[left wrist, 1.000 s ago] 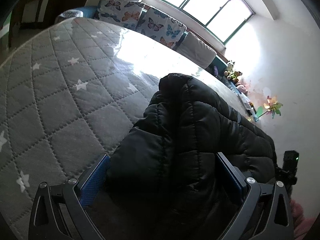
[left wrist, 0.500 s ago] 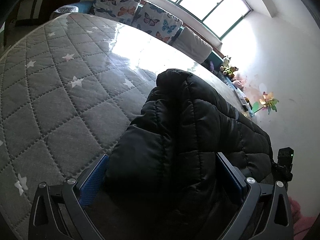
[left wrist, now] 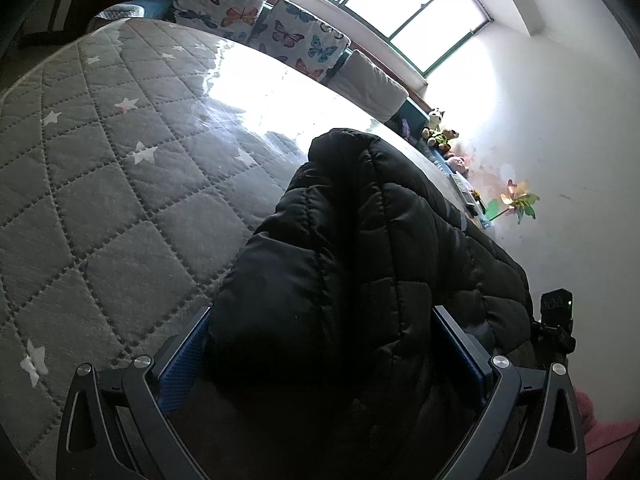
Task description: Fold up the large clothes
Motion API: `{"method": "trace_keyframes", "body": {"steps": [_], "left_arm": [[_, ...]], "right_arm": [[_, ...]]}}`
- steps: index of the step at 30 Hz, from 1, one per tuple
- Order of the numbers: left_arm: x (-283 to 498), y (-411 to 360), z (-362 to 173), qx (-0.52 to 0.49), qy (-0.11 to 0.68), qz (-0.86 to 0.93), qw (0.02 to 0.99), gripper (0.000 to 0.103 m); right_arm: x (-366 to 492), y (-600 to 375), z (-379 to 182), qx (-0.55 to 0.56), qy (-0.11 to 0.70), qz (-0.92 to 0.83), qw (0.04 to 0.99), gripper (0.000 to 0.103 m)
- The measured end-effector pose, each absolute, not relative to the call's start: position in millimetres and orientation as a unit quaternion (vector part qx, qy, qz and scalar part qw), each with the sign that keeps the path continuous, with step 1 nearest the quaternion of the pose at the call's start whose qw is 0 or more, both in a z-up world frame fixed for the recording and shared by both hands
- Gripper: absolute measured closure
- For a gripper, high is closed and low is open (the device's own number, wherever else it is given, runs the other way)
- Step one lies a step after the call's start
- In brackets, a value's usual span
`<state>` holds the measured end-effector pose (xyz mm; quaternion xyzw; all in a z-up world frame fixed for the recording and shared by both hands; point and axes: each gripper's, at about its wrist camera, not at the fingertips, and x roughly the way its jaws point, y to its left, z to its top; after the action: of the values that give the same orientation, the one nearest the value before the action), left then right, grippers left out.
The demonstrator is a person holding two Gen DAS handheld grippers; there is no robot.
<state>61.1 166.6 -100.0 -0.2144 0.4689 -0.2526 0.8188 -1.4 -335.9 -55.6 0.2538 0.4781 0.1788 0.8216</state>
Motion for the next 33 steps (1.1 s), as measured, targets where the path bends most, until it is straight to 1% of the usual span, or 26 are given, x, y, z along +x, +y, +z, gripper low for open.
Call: {"method": "trace_keyframes", "body": {"steps": [5,7,9,14,16,17,18,20,21,22,25,26,28,29,30,31,33], "left_arm": [[63.1,165.5,-103.4,-0.245,0.473,-0.268,0.803,0.0],[58.6,161.1,-104.4,-0.262,0.479,-0.282,0.789,0.0],[54.6,159.6,-105.5,-0.27,0.475,-0.287,0.787,0.0],[55.7,156.3,-105.0,-0.267,0.474,-0.278,0.791,0.0],[55.4,153.0,-100.2,-0.276,0.479,-0.268,0.789,0.0],[57.1,150.8,-94.9,-0.278,0.476,-0.272,0.789,0.001],[51.9,142.2,-87.6,-0.273,0.466,-0.288,0.791,0.004],[41.8,125.1,-76.1,-0.226,0.451,-0.296,0.811,0.004],[40.9,117.2,-73.9,-0.203,0.449,-0.293,0.819,0.004],[43.5,115.2,-76.1,-0.2,0.452,-0.291,0.819,0.005],[54.7,121.3,-86.9,-0.243,0.461,-0.283,0.805,0.009],[53.6,120.3,-85.3,-0.238,0.459,-0.281,0.809,0.009],[52.1,117.8,-83.9,-0.225,0.456,-0.277,0.815,0.009],[50.8,119.2,-84.3,-0.229,0.456,-0.275,0.814,0.009],[50.8,120.9,-85.1,-0.234,0.457,-0.274,0.813,0.009],[51.4,122.1,-85.5,-0.238,0.455,-0.271,0.814,0.009],[48.8,121.6,-83.4,-0.239,0.447,-0.263,0.821,0.011]], "right_arm": [[-5.5,-334.8,-59.6,0.268,0.464,0.178,0.826,0.0],[-5.3,-332.5,-60.4,0.284,0.476,0.194,0.81,0.0],[-6.3,-331.1,-57.9,0.273,0.482,0.199,0.808,0.0],[-5.2,-337.8,-64.4,0.287,0.466,0.201,0.813,0.0],[-7.4,-339.4,-65.8,0.303,0.459,0.199,0.811,0.007],[-10.3,-339.9,-63.6,0.315,0.454,0.199,0.809,0.016],[-13.9,-340.9,-60.7,0.328,0.449,0.198,0.807,0.023],[-17.2,-337.7,-52.9,0.317,0.444,0.199,0.814,0.03],[-18.1,-337.3,-50.3,0.312,0.438,0.202,0.818,0.032],[-16.7,-337.1,-52.0,0.309,0.438,0.202,0.82,0.032],[-12.9,-341.2,-62.1,0.324,0.43,0.211,0.815,0.032],[-12.5,-340.9,-62.3,0.319,0.428,0.214,0.818,0.032],[-11.2,-342.3,-66.3,0.324,0.421,0.217,0.819,0.022],[-10.3,-343.8,-71.0,0.333,0.421,0.221,0.814,0.013],[-8.2,-345.4,-75.1,0.336,0.422,0.223,0.812,0.009],[-5.4,-340.6,-72.8,0.32,0.422,0.23,0.816,0.006],[-2.6,-333.1,-68.3,0.301,0.427,0.226,0.822,0.008]]}}
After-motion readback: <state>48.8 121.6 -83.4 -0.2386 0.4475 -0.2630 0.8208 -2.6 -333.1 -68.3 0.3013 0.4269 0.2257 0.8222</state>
